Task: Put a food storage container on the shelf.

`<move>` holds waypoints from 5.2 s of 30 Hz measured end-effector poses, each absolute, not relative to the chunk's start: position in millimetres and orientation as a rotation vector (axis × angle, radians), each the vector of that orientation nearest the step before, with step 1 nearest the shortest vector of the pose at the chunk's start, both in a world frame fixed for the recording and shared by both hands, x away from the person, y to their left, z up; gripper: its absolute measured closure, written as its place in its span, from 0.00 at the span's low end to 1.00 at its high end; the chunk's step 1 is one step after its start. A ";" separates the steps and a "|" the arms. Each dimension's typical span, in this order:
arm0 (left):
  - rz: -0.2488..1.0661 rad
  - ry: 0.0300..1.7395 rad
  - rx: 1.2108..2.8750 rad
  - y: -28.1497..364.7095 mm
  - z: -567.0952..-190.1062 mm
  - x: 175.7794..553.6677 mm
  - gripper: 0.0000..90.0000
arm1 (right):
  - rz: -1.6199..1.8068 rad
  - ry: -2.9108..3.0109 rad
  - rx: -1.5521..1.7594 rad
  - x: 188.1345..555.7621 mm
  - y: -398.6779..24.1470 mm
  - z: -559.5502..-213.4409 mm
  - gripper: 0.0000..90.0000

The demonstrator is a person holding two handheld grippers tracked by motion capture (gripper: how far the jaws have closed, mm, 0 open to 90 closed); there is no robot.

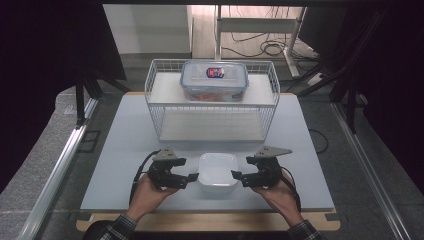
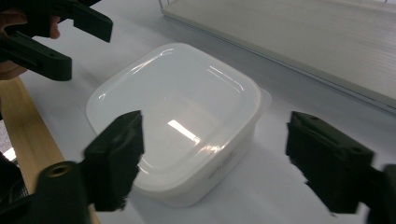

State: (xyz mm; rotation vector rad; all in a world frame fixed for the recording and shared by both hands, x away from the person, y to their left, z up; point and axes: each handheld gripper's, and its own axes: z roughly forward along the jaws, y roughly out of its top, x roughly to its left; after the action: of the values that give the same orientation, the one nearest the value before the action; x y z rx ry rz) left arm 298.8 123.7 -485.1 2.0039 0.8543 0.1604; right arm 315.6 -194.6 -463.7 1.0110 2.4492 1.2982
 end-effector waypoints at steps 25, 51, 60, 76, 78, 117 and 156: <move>-0.148 0.899 2.003 105.1 -509.2 319.7 0.27 | 1.250 2.618 1.218 325.3 -184.1 -482.8 0.43; 0.003 1.005 1.820 118.8 -500.6 303.5 0.88 | 1.325 2.371 1.314 306.7 -194.7 -469.6 0.87; 0.099 0.975 1.806 121.0 -488.5 299.1 0.88 | 1.377 2.320 1.230 306.7 -192.1 -464.2 0.87; 0.256 0.921 1.787 133.3 -445.8 303.2 0.88 | 1.438 2.213 1.038 317.3 -176.0 -426.2 0.86; 0.263 0.914 1.784 133.9 -439.7 304.6 0.88 | 1.444 2.199 1.015 318.9 -174.8 -419.1 0.86; 0.412 0.835 1.767 139.1 -346.1 333.5 0.89 | 1.563 2.078 0.939 354.8 -169.4 -332.4 0.86; 0.448 0.804 1.719 150.7 -276.1 363.6 0.89 | 1.612 1.997 0.940 388.9 -156.2 -267.3 0.84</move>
State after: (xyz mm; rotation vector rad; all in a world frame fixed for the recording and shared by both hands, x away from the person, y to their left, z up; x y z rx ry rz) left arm 363.6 150.7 -276.1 1.7188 0.8043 0.4483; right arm 388.9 -156.2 -267.3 0.9398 1.9967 1.6125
